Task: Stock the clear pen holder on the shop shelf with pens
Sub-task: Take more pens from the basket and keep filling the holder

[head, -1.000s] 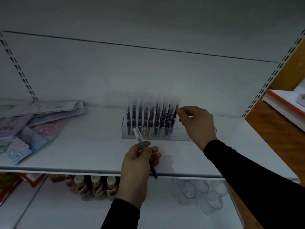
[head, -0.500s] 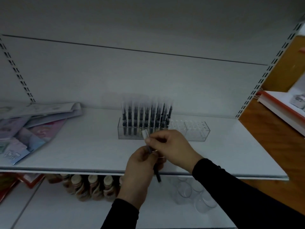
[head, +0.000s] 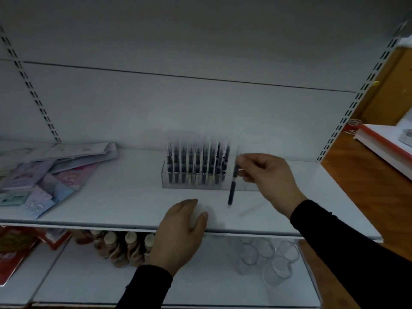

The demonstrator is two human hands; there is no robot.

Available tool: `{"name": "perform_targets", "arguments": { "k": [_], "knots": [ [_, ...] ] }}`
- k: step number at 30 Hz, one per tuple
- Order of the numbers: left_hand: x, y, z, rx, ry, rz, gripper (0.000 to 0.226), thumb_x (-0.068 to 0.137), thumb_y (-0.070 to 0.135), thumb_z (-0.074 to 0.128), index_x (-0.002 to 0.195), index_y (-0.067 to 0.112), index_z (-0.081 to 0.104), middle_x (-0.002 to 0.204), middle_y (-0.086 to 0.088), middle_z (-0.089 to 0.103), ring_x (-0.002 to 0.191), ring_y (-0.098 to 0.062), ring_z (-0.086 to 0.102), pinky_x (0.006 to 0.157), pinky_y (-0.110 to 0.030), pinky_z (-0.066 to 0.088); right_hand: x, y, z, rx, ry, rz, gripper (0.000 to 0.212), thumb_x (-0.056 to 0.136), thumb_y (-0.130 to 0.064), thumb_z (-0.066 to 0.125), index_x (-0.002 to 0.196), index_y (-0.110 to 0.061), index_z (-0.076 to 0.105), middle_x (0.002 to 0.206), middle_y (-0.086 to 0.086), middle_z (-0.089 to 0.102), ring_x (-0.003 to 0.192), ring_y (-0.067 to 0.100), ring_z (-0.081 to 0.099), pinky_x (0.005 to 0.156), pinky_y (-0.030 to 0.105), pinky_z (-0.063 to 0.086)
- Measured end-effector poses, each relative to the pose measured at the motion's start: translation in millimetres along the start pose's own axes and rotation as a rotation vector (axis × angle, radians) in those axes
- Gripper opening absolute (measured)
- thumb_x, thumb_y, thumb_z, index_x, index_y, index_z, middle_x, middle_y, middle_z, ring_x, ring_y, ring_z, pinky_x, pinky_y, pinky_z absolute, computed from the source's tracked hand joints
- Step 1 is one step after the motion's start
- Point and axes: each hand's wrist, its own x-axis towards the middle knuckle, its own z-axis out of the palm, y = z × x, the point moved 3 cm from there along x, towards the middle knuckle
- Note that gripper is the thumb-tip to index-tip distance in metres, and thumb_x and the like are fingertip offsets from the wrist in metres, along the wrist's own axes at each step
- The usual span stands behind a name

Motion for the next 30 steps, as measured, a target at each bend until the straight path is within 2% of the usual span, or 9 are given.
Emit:
{"name": "perform_targets", "arguments": {
  "k": [2,4,7,13,16,21,23,27,30],
  "knots": [
    [8.4,-8.6,2.0,0.166,0.002,0.023,0.059,0.091,0.050,0.042,0.126,0.006,0.061,0.130,-0.012,0.060,0.120,-0.028,0.055,0.103,-0.028,0.036,4.5,-3.3,-8.5,0.004,0.048,-0.019,0.008,0.088,-0.021,0.069,0.090,-0.016,0.074,0.082,0.002,0.075,0.076,0.013,0.071,0.071,0.021,0.058],
    [17.6,-19.9,7.6,0.263,0.026,0.013,0.064,0.087,0.053,0.039,0.111,0.002,0.069,0.114,-0.020,0.068,0.104,-0.036,0.064,0.093,-0.043,0.048,9.8,-6.0,-14.3,0.009,0.088,-0.038,0.004,0.089,-0.021,0.068,0.088,-0.020,0.072,0.083,0.002,0.075,0.081,0.018,0.072,0.077,0.026,0.059],
    [20.7,-28.3,16.3,0.408,-0.010,0.019,0.069,0.092,0.056,0.029,0.111,0.002,0.069,0.117,-0.022,0.066,0.106,-0.038,0.063,0.093,-0.049,0.049,17.7,-9.8,-18.7,0.005,0.136,-0.074,0.009,0.090,-0.019,0.067,0.084,-0.024,0.071,0.084,0.001,0.075,0.085,0.020,0.072,0.082,0.030,0.059],
    [18.5,-31.8,24.0,0.524,-0.038,0.017,0.078,0.096,0.057,0.012,0.121,0.005,0.065,0.128,-0.020,0.061,0.116,-0.035,0.059,0.100,-0.048,0.044,32.9,-15.4,-17.2,-0.025,0.163,-0.134,0.009,0.091,-0.023,0.066,0.085,-0.025,0.072,0.083,-0.001,0.075,0.083,0.016,0.072,0.084,0.032,0.058],
    [18.4,-33.2,25.2,0.524,-0.049,0.008,0.078,0.095,0.058,0.012,0.122,0.006,0.064,0.129,-0.019,0.061,0.117,-0.034,0.059,0.101,-0.046,0.043,37.4,-14.1,-12.3,-0.040,0.152,-0.145,0.009,0.092,-0.025,0.065,0.087,-0.024,0.073,0.083,0.000,0.075,0.084,0.016,0.072,0.084,0.032,0.059],
    [19.0,-36.3,27.1,0.520,-0.030,0.011,0.077,0.094,0.058,0.015,0.124,0.005,0.063,0.131,-0.020,0.059,0.119,-0.035,0.057,0.107,-0.043,0.032,42.3,-6.7,-4.9,-0.058,0.134,-0.136,0.011,0.092,-0.024,0.064,0.091,-0.018,0.074,0.084,0.001,0.075,0.082,0.015,0.072,0.083,0.031,0.059],
    [19.3,-36.1,27.0,0.523,-0.037,0.003,0.077,0.094,0.059,0.015,0.125,0.006,0.062,0.131,-0.019,0.059,0.119,-0.034,0.057,0.106,-0.043,0.035,42.2,-5.0,-1.4,-0.068,0.121,-0.141,0.012,0.093,-0.024,0.064,0.084,-0.024,0.073,0.082,0.000,0.074,0.082,0.015,0.072,0.082,0.028,0.059],
    [19.8,-35.6,26.9,0.522,-0.040,-0.002,0.078,0.094,0.059,0.016,0.125,0.005,0.062,0.131,-0.019,0.059,0.120,-0.035,0.056,0.106,-0.040,0.025,42.6,-3.6,2.9,-0.148,0.112,-0.168,0.017,0.093,-0.024,0.064,0.077,-0.029,0.070,0.078,-0.007,0.073,0.078,0.013,0.071,0.080,0.025,0.057],
    [18.3,-34.3,26.3,0.524,-0.025,-0.001,0.076,0.094,0.058,0.018,0.125,0.005,0.062,0.131,-0.019,0.059,0.120,-0.034,0.056,0.106,-0.042,0.034,41.4,1.5,7.5,-0.223,0.090,-0.166,0.010,0.093,-0.025,0.063,0.086,-0.024,0.070,0.080,-0.003,0.072,0.081,0.016,0.070,0.083,0.026,0.057]
  ]
}}
